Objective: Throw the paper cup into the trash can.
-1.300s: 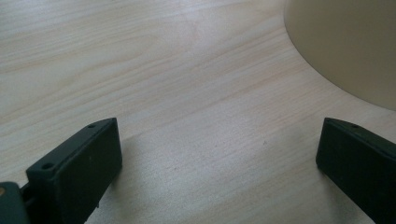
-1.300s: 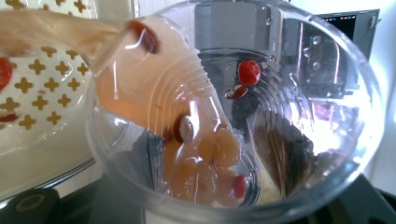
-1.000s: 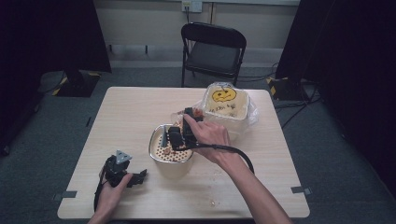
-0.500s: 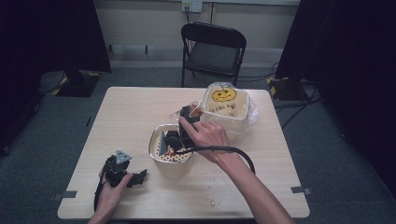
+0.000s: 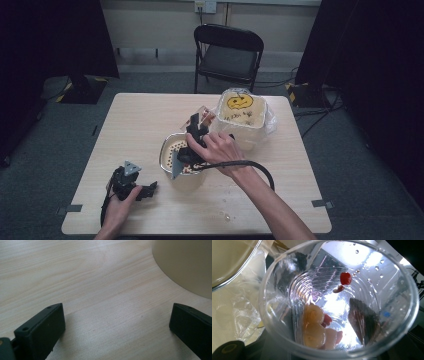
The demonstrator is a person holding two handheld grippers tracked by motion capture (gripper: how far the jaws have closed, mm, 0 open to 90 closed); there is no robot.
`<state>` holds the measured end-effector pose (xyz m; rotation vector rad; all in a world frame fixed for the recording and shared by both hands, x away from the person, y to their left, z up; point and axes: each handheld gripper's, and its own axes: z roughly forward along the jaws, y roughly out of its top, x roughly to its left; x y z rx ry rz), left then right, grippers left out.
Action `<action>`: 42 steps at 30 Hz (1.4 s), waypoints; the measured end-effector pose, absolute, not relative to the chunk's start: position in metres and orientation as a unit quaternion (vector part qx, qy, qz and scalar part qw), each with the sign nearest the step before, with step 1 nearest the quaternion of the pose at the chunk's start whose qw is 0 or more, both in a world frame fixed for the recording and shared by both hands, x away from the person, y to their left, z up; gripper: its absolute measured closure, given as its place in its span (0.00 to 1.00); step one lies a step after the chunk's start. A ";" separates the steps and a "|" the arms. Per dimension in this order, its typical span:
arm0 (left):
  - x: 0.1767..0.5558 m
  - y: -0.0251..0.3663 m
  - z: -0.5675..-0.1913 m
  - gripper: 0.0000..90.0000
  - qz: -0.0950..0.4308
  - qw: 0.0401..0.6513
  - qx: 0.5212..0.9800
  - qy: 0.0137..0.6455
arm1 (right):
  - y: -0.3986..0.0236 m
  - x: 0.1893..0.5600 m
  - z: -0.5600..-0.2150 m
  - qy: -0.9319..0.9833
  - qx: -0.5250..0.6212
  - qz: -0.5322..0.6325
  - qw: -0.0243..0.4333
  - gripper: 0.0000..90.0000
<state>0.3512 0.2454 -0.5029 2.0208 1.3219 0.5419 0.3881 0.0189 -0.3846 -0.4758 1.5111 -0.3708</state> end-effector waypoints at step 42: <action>0.351 0.245 -0.503 0.00 0.207 0.327 0.772 0.505 | -0.028 0.398 -0.334 0.844 0.076 0.183 0.498 0.56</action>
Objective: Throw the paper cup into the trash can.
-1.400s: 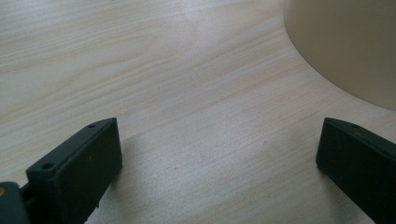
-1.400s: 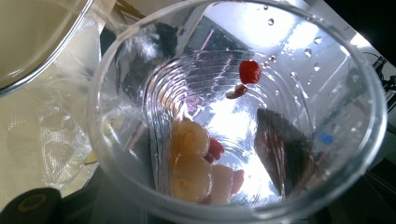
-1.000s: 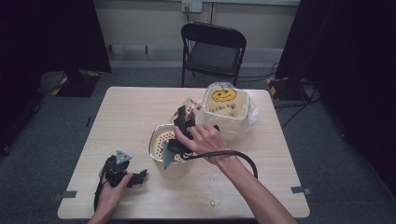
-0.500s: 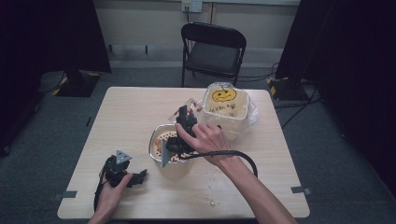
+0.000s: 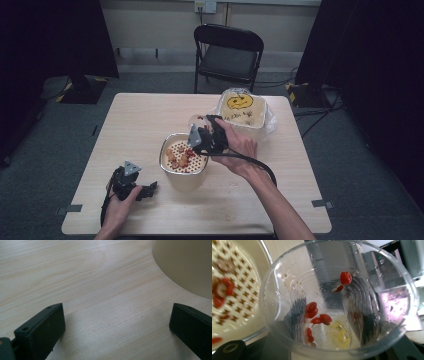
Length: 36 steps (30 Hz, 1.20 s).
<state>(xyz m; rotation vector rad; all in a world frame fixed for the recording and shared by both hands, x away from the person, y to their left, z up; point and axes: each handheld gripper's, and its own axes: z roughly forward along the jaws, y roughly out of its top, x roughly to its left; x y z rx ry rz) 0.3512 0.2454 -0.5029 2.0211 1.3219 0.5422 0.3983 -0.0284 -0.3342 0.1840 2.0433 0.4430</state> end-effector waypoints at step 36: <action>0.351 0.245 -0.503 0.00 0.207 0.327 0.772 0.505 | -0.142 0.496 -0.292 0.742 0.383 0.518 0.187 0.54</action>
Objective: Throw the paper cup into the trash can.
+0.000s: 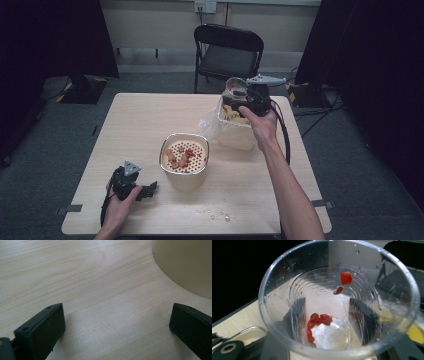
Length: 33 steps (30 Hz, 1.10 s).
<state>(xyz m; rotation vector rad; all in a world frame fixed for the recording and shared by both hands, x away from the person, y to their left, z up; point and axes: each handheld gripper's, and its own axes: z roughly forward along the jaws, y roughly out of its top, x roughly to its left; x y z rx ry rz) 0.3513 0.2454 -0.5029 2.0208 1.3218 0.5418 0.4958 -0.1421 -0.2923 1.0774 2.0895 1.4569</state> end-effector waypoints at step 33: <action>0.351 0.245 -0.503 0.00 0.207 0.327 0.772 0.505 | -0.175 0.536 -0.307 0.716 0.471 0.470 0.211 0.17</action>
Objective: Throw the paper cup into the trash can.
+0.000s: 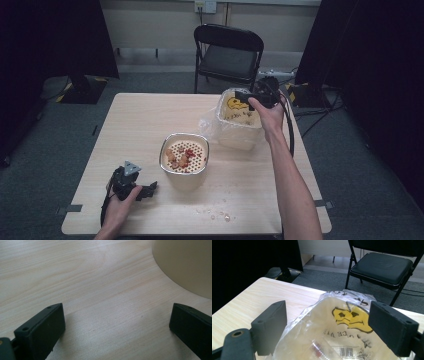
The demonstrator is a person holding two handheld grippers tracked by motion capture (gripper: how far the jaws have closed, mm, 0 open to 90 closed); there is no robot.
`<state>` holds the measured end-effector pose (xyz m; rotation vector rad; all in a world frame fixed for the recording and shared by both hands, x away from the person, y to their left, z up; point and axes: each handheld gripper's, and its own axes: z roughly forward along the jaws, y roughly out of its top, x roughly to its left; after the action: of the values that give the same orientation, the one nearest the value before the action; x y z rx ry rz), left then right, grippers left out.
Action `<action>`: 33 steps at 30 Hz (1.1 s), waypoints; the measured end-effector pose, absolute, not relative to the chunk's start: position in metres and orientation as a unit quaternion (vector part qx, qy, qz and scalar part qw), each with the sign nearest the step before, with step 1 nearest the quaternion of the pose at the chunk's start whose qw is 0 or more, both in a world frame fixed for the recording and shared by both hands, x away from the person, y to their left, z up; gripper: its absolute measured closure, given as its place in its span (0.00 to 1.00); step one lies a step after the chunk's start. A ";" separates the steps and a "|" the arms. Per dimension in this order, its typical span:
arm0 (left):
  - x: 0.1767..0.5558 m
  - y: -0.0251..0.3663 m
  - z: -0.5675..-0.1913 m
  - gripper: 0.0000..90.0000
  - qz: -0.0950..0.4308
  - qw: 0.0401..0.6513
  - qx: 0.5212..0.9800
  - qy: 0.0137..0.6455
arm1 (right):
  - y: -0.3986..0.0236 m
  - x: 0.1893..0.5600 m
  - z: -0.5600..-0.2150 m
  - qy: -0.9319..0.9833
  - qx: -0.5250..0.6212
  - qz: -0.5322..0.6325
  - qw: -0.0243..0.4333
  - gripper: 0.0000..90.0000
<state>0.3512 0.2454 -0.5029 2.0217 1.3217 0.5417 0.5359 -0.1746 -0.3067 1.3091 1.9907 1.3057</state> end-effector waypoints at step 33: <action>0.351 0.245 -0.503 0.00 0.207 0.327 0.772 0.505 | -0.205 0.396 -0.354 0.760 0.421 0.454 0.200 0.18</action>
<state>0.3513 0.2454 -0.5029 2.0210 1.3221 0.5419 0.3961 -0.2045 -0.3542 1.1760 2.1232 1.2681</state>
